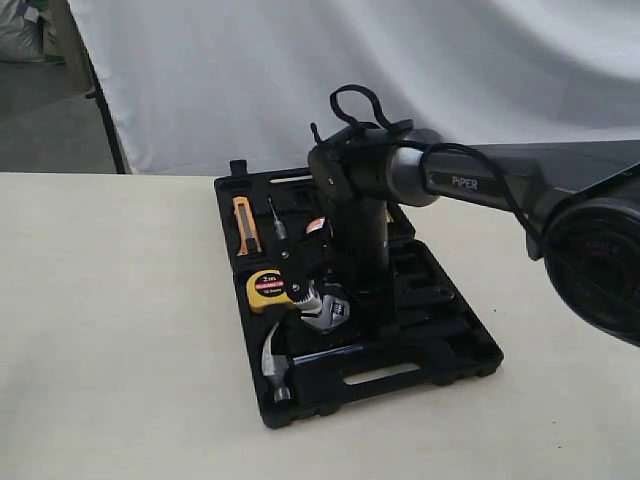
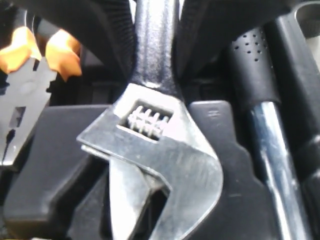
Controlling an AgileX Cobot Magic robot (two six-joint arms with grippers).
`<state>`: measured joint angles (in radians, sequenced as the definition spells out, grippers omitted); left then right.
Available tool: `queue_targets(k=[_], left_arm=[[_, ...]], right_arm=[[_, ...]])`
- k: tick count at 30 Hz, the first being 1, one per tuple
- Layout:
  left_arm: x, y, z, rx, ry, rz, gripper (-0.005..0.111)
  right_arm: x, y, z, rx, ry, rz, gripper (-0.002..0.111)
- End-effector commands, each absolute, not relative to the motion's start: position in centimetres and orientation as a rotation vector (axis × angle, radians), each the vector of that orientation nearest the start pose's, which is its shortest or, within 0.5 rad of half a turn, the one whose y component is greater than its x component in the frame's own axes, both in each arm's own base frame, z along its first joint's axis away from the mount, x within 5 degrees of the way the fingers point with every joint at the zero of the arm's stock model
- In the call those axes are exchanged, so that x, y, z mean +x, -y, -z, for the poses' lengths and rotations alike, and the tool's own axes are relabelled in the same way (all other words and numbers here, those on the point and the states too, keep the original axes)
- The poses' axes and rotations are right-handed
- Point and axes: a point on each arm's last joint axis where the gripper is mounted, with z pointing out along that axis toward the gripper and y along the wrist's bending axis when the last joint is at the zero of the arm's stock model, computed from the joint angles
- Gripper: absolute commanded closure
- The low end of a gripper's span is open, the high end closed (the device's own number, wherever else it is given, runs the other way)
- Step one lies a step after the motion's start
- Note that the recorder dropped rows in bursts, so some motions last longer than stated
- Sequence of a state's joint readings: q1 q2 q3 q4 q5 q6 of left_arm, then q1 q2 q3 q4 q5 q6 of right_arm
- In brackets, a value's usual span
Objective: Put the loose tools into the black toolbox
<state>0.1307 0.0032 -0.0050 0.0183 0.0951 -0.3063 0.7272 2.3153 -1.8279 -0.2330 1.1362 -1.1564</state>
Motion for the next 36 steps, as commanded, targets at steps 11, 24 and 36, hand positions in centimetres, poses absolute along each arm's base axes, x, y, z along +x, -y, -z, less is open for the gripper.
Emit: queue_targets(k=[11,24,36], left_arm=[[5.5,-0.9,-20.8,-0.346,-1.526,0.103,0.106],[5.5,-0.9,-20.8,-0.346,-1.526,0.103,0.106],[5.5,-0.9,-20.8,-0.346,-1.526,0.103,0.106]], right_arm=[[37.2,-28.2,-13.8,-2.628,-1.685,0.526,0.109],[36.7,-28.6,-13.6,-2.622,-1.712,0.439,0.109],[36.6,-28.5,-15.3,-2.591,-1.705,0.444,0.021]])
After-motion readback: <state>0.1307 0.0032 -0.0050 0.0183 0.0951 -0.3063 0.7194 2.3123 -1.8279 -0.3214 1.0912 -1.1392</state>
